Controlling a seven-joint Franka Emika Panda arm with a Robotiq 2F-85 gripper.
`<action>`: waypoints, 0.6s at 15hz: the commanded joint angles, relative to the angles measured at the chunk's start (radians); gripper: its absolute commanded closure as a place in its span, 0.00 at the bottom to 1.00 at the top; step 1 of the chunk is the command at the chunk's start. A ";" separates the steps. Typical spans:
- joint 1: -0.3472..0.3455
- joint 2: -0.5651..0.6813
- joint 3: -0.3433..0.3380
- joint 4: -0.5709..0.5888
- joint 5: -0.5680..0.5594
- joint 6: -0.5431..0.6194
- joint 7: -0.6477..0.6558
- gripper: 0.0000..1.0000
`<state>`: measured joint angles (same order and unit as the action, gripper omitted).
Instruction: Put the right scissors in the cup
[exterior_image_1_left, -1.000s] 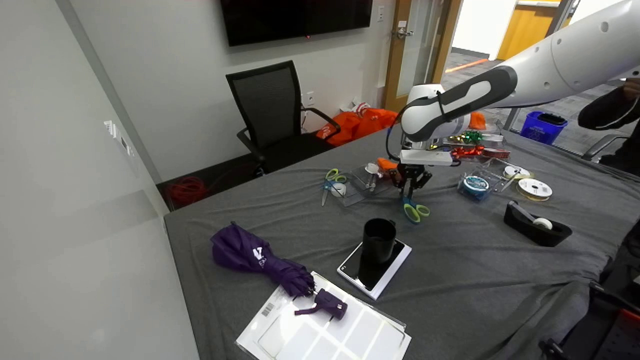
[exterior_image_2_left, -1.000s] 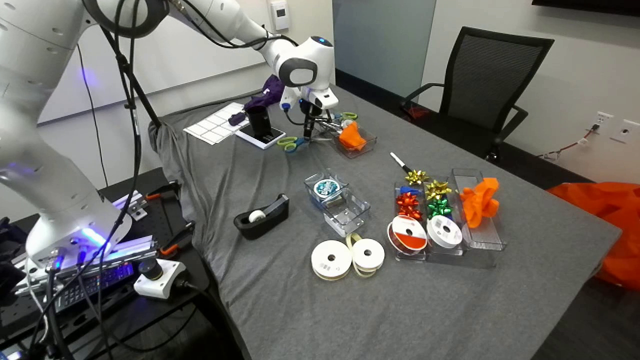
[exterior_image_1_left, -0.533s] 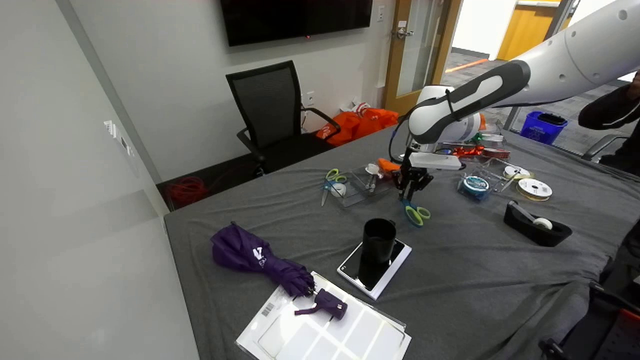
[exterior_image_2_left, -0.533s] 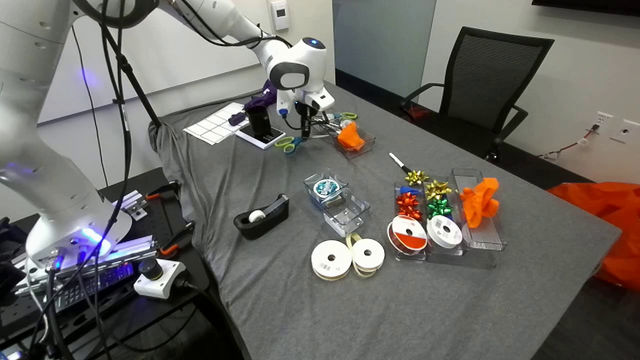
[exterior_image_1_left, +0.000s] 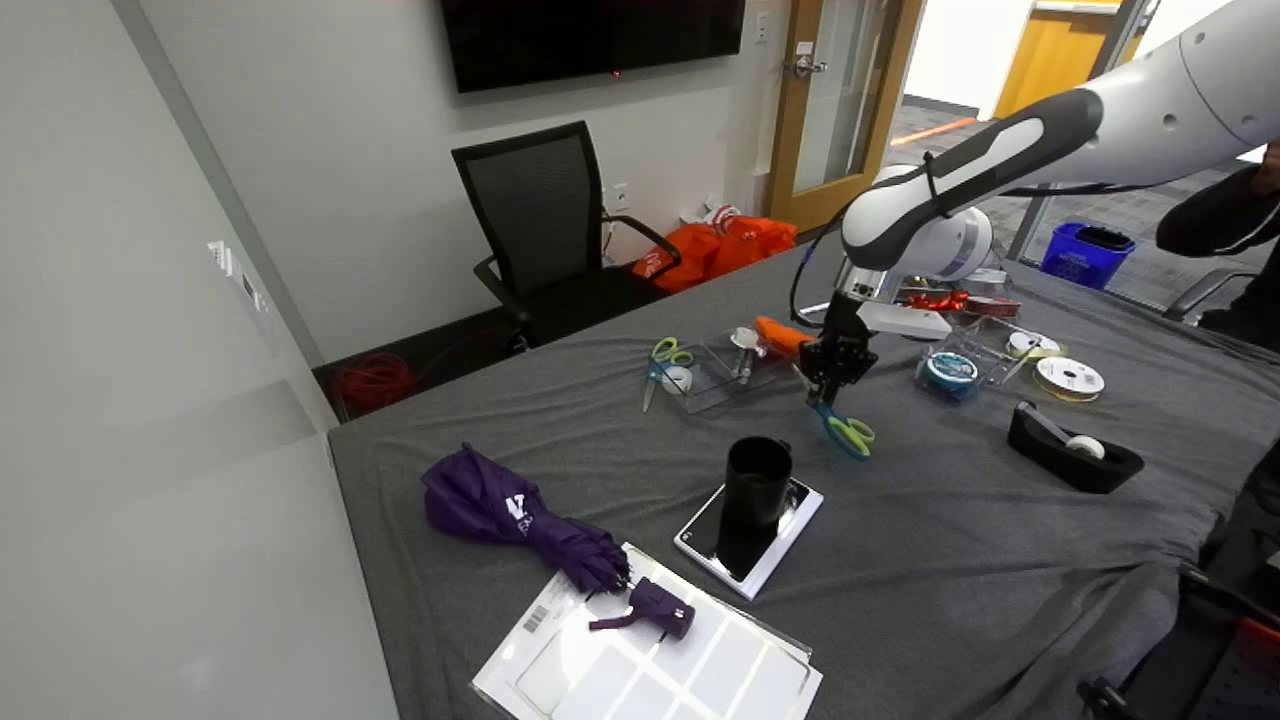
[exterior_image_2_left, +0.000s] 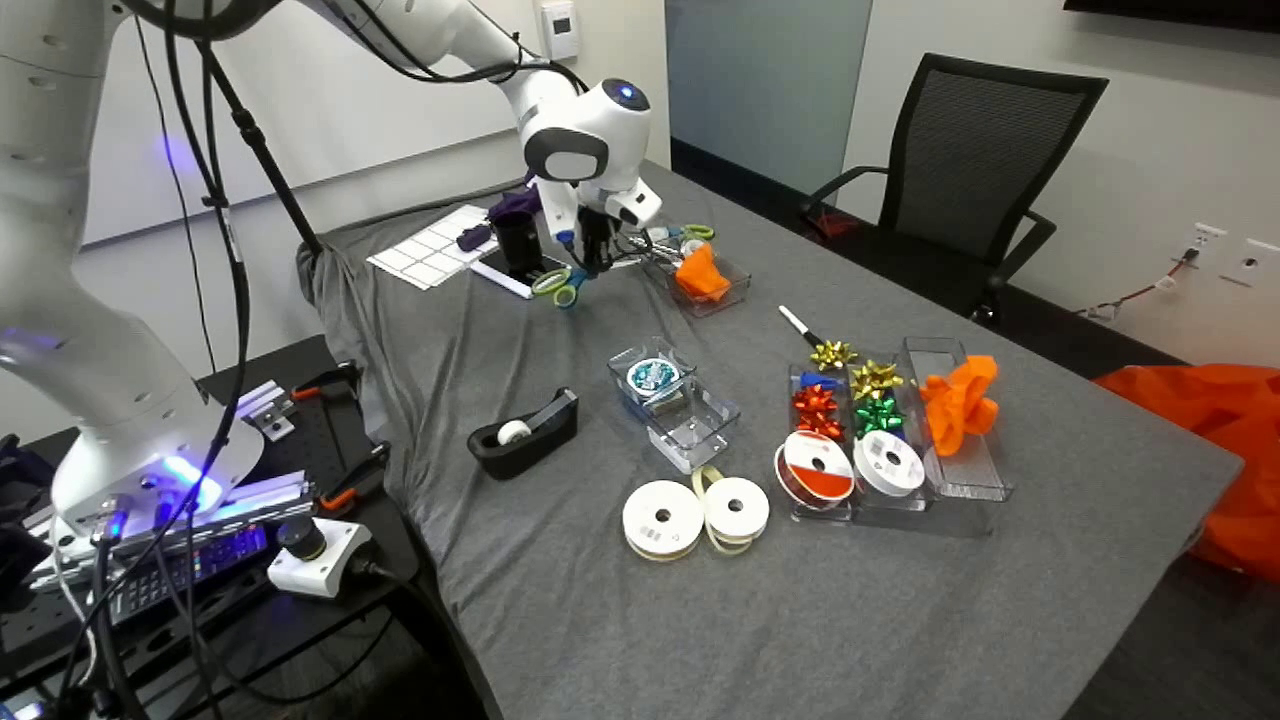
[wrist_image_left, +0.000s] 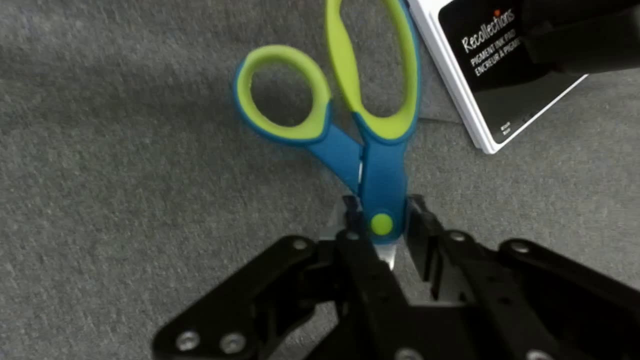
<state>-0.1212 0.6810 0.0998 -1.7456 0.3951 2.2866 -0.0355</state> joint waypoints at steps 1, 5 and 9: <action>-0.028 -0.066 0.016 -0.054 0.032 -0.064 -0.035 0.94; -0.008 -0.114 0.019 -0.075 0.075 -0.106 0.011 0.94; 0.038 -0.160 0.021 -0.094 0.114 -0.131 0.107 0.94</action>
<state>-0.1113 0.5876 0.1203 -1.7838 0.4744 2.1778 0.0122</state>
